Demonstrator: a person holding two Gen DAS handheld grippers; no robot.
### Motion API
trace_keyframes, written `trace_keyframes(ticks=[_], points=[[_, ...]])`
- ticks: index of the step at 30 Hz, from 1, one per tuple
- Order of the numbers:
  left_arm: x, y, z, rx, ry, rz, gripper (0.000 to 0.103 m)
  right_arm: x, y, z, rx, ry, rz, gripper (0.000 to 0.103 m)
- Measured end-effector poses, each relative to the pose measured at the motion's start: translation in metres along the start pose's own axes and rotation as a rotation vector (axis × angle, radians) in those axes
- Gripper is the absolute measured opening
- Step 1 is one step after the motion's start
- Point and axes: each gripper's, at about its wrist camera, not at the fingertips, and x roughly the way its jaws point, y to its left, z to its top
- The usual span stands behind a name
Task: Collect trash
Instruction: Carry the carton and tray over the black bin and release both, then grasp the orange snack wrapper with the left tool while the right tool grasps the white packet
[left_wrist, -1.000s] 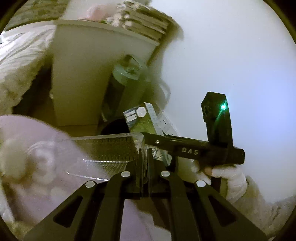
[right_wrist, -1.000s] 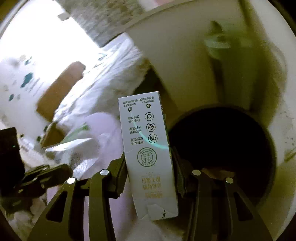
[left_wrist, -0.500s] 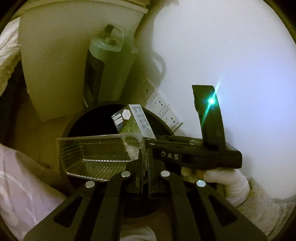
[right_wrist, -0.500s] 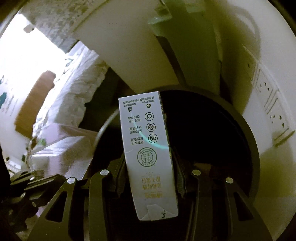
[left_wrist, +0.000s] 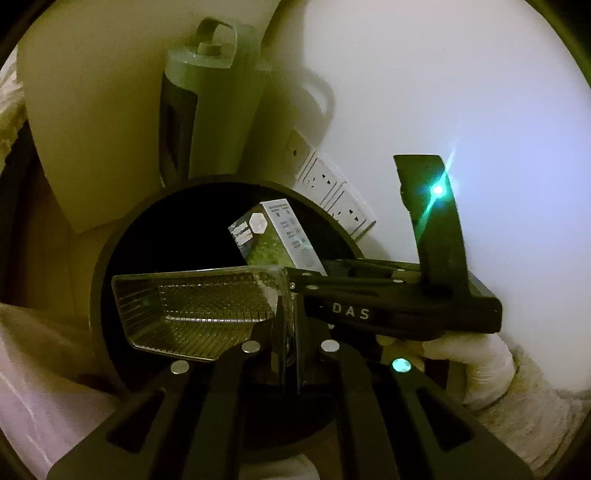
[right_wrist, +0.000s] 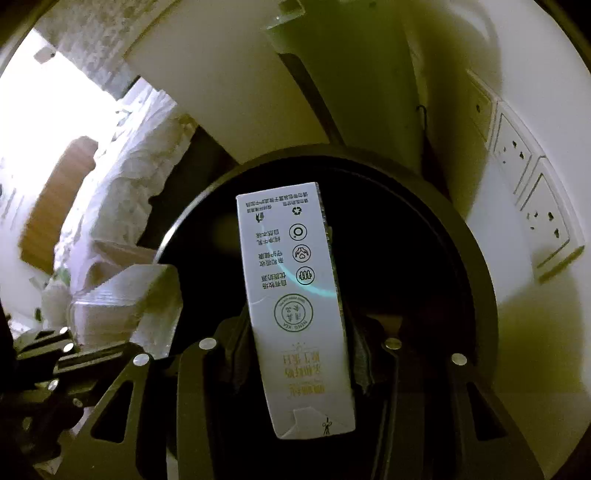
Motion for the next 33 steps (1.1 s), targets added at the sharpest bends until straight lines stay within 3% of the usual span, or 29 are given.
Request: trace_keyframes(ticks=[6, 8, 10, 11, 13, 16, 21, 27, 33], points=[[0.004, -0.001, 0.000, 0.010, 0.008, 0.030, 0.009, -0.005, -0.003, -0.005, -0.001, 0.017, -0.019, 0.048], [0.001, -0.002, -0.002, 0.011, 0.008, 0.058, 0.020, -0.008, 0.000, -0.005, -0.008, 0.013, -0.015, 0.054], [-0.003, -0.002, -0.003, 0.001, -0.003, 0.117, 0.046, -0.013, 0.002, -0.006, -0.007, -0.002, -0.028, 0.060], [-0.008, 0.000, -0.004, -0.009, -0.014, 0.148, 0.053, -0.015, 0.002, -0.007, -0.003, -0.009, -0.025, 0.065], [-0.020, 0.004, -0.007, -0.032, -0.043, 0.154, 0.071, -0.022, 0.001, -0.009, 0.014, -0.027, -0.012, 0.068], [-0.040, 0.006, -0.012, -0.052, -0.095, 0.127, 0.084, -0.030, 0.003, -0.013, 0.023, -0.045, 0.001, 0.068], [-0.071, 0.001, -0.026, -0.055, -0.139, 0.129, 0.086, -0.047, 0.016, -0.015, 0.015, -0.085, 0.023, 0.067], [-0.122, 0.010, -0.053, -0.122, -0.250, 0.129, 0.086, -0.061, 0.057, -0.013, -0.051, -0.101, 0.067, 0.067], [-0.201, 0.031, -0.102, -0.202, -0.397, 0.248, 0.086, -0.062, 0.139, -0.013, -0.210, -0.084, 0.139, 0.067]])
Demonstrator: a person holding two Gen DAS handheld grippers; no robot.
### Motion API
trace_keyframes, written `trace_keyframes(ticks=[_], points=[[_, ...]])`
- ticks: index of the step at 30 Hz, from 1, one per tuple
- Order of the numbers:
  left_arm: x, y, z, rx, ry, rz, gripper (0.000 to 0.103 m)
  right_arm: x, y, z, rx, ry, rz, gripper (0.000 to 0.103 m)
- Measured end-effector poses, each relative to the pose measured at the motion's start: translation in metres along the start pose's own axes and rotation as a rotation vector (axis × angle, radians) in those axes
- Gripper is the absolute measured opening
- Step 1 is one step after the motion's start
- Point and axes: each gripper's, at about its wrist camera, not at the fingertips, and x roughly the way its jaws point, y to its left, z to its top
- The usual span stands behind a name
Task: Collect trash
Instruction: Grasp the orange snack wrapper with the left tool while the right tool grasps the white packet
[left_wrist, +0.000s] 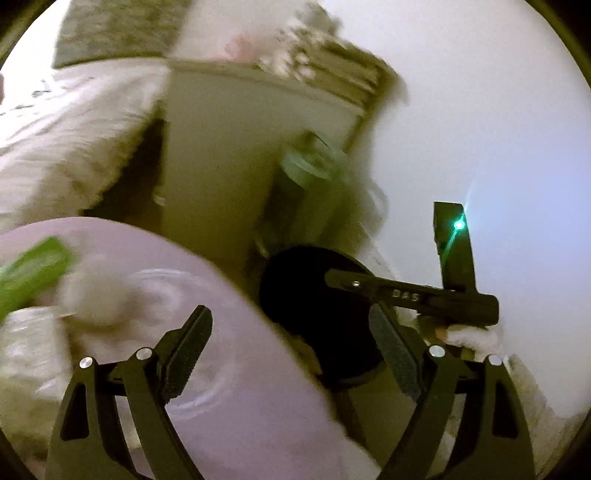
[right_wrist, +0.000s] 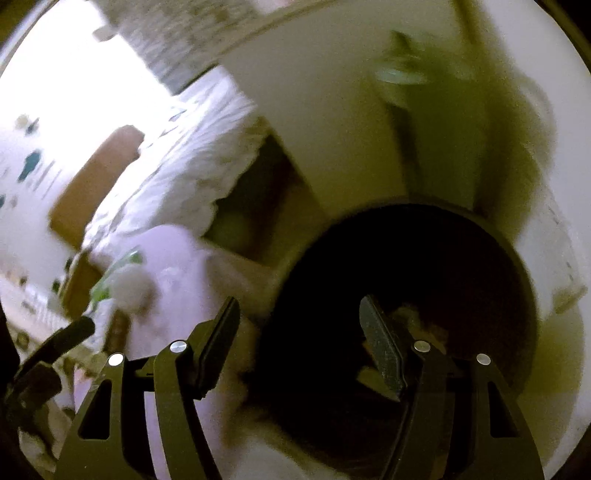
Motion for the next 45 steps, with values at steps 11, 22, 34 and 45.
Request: trace_keyframes(ticks=[11, 22, 34, 45], points=[[-0.119, 0.107, -0.053, -0.120, -0.089, 0.375, 0.086, 0.031, 0.170, -0.019, -0.370, 0.103, 0.218, 0.068], [-0.143, 0.198, -0.113, -0.205, 0.068, 0.530, 0.086, 0.070, 0.292, -0.081, -0.821, 0.209, 0.234, 0.066], [-0.130, 0.218, -0.124, -0.220, 0.122, 0.477, 0.060, 0.097, 0.296, -0.102, -0.916, 0.250, 0.133, 0.052], [-0.147, 0.206, -0.121, -0.245, 0.049, 0.436, 0.049, 0.076, 0.283, -0.089, -0.777, 0.227, 0.243, 0.042]])
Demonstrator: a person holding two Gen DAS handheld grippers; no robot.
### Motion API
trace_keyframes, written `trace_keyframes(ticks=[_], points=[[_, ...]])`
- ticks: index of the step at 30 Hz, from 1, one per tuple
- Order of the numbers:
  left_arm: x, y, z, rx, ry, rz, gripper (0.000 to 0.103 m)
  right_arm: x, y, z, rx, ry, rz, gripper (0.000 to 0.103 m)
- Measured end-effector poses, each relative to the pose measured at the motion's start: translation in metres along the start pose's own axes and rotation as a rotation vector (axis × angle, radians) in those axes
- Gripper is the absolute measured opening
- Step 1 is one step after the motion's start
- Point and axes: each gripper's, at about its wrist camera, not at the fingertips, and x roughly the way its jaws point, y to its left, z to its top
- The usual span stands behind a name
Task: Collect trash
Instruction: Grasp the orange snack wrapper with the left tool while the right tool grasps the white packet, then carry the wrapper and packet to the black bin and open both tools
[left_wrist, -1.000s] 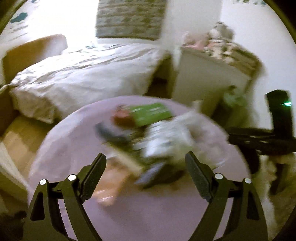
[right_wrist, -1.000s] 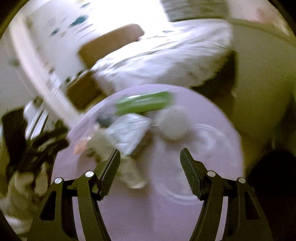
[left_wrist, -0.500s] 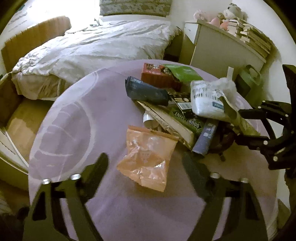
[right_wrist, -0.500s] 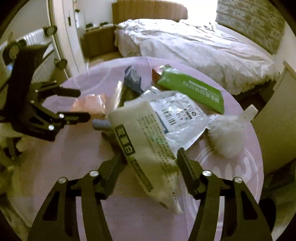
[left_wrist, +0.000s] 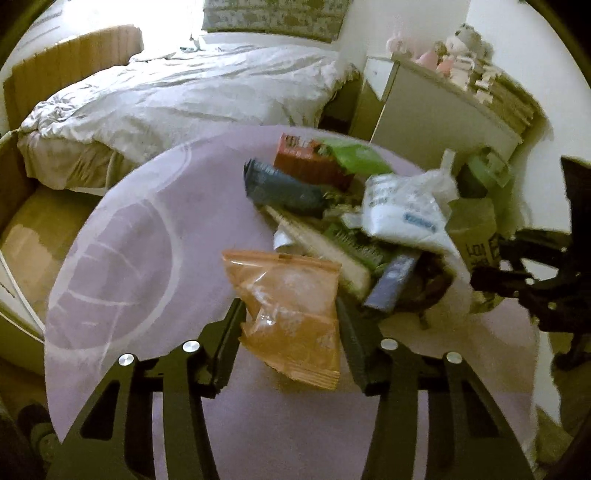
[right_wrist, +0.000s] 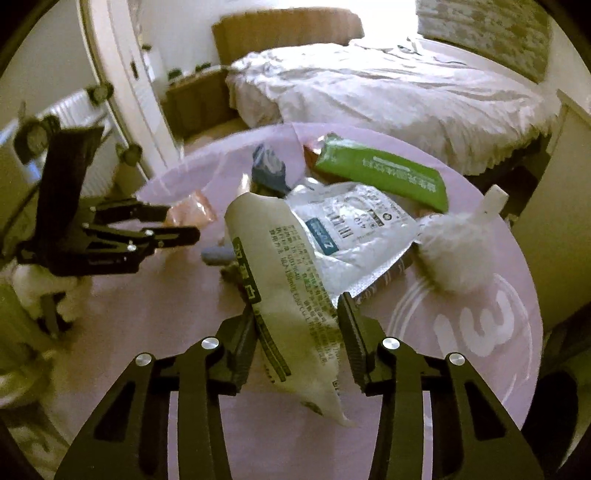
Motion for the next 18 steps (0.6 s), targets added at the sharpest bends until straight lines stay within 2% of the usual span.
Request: trace_keyframes(ticks=[3, 8, 13, 18], points=[[-0.017, -0.014, 0.008, 0.008, -0.038, -0.027, 0.049, -0.016, -0.010, -0.002, 0.056, -0.047, 0.021, 0.042], [-0.035, -0.063, 0.029, 0.078, -0.094, -0.109, 0.049, -0.042, -0.035, -0.011, 0.162, -0.115, 0.019, 0.042], [-0.020, -0.128, 0.046, 0.162, -0.069, -0.218, 0.050, -0.066, -0.078, -0.030, 0.302, -0.168, -0.033, 0.042], [0.006, -0.195, 0.057, 0.251, -0.041, -0.317, 0.050, -0.097, -0.142, -0.066, 0.487, -0.223, -0.116, 0.042]])
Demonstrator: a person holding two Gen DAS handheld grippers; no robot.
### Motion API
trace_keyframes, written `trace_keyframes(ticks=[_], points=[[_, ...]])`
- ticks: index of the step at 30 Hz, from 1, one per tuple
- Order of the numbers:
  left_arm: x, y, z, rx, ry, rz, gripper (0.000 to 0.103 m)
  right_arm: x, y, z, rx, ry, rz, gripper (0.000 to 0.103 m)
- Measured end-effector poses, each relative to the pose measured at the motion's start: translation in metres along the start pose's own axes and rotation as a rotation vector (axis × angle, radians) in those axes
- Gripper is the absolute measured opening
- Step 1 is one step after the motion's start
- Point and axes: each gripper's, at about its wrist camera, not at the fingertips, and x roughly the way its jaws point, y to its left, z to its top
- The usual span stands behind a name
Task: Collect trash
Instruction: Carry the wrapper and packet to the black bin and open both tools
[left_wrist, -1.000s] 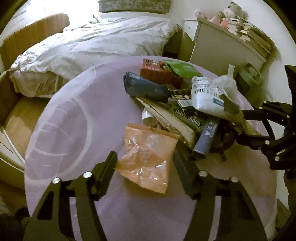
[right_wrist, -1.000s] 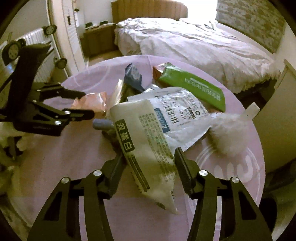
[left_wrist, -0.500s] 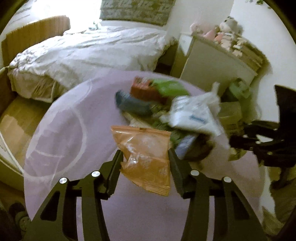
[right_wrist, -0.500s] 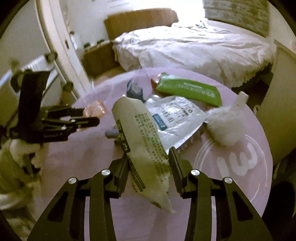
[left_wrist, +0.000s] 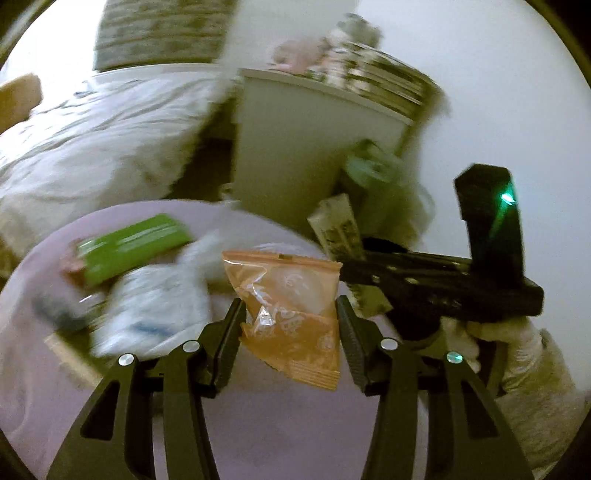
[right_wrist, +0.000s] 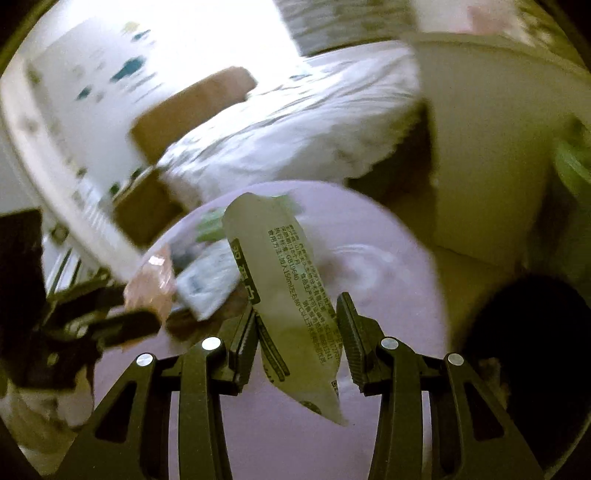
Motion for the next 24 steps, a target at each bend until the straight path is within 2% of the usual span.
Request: trace_keyframes(ticks=[6, 13, 18, 24], points=[[0.079, -0.050, 0.021, 0.036, 0.084, -0.127, 0.050, -0.026, -0.089, -0.006, 0.173, -0.054, -0.133, 0.042], [0.147, -0.100, 0.034, 0.106, 0.161, -0.180, 0.050, -0.034, -0.169, -0.026, 0.300, -0.048, -0.240, 0.042], [0.182, -0.116, 0.036, 0.128, 0.221, -0.190, 0.050, -0.030, -0.203, -0.040, 0.352, -0.032, -0.270, 0.042], [0.196, -0.121, 0.032, 0.143, 0.259, -0.189, 0.050, -0.026, -0.225, -0.053, 0.394, -0.026, -0.277, 0.042]])
